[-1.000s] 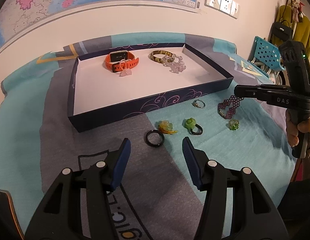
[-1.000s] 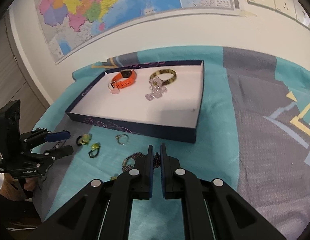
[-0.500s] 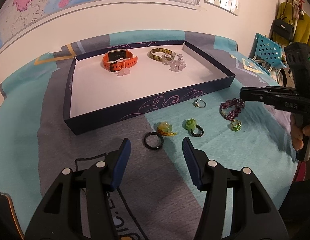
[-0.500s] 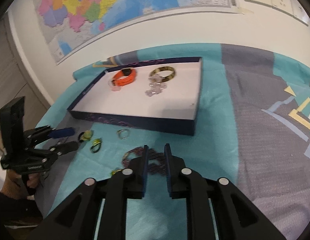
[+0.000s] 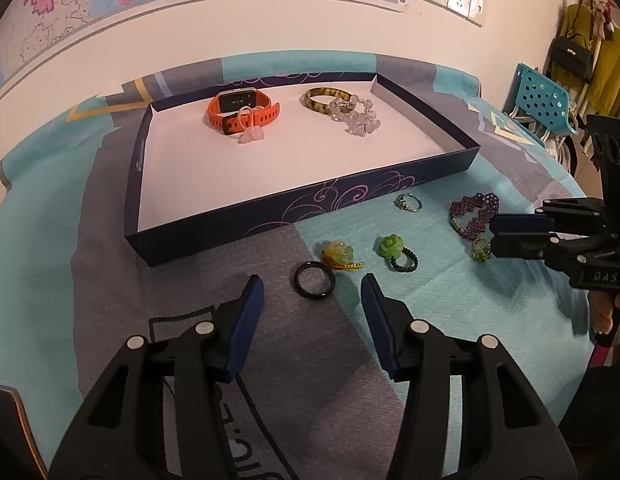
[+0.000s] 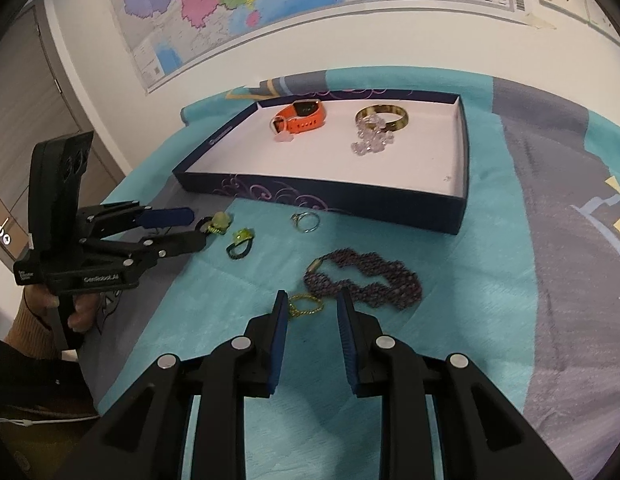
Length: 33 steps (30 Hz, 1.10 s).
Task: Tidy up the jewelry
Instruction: 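Reach the left tool to the black ring while the right tool reaches the purple beaded bracelet, then close the left tool on the black ring while the right tool grasps the purple bracelet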
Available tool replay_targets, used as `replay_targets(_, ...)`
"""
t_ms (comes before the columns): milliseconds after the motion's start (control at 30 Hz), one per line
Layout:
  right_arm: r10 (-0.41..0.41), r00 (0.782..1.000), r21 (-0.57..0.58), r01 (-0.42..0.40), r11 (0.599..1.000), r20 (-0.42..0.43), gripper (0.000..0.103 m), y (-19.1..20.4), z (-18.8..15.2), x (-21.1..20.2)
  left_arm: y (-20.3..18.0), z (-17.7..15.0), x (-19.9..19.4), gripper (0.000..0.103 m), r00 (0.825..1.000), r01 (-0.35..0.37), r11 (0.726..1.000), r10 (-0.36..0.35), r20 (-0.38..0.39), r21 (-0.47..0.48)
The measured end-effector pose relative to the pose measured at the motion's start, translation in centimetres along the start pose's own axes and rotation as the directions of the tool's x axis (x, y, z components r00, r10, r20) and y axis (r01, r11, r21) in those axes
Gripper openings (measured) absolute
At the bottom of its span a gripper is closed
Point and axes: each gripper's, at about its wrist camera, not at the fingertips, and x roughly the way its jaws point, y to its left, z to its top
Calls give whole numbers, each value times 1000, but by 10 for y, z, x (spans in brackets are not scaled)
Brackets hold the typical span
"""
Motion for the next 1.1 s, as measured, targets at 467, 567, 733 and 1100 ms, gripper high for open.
replay_targets(467, -133, 989, 70, 128, 989, 62, 31, -31, 13, -13, -2, 1, 2, 47, 1000, -3, 1000, 3, -6, 11)
replay_targets(567, -135, 990, 71, 132, 989, 41, 31, -36, 15, -7, -2, 1, 2, 43, 1000, -8, 1000, 8, -6, 13)
replay_targets(733, -133, 991, 52, 132, 990, 19, 31, -36, 18, 2, 0, 1, 3, 25, 1000, -12, 1000, 12, -7, 17)
replay_targets(1100, -157, 988, 16, 157, 987, -5, 18, -32, 16, 10, 0, 0, 1, 22, 1000, 0, 1000, 0, -3, 11)
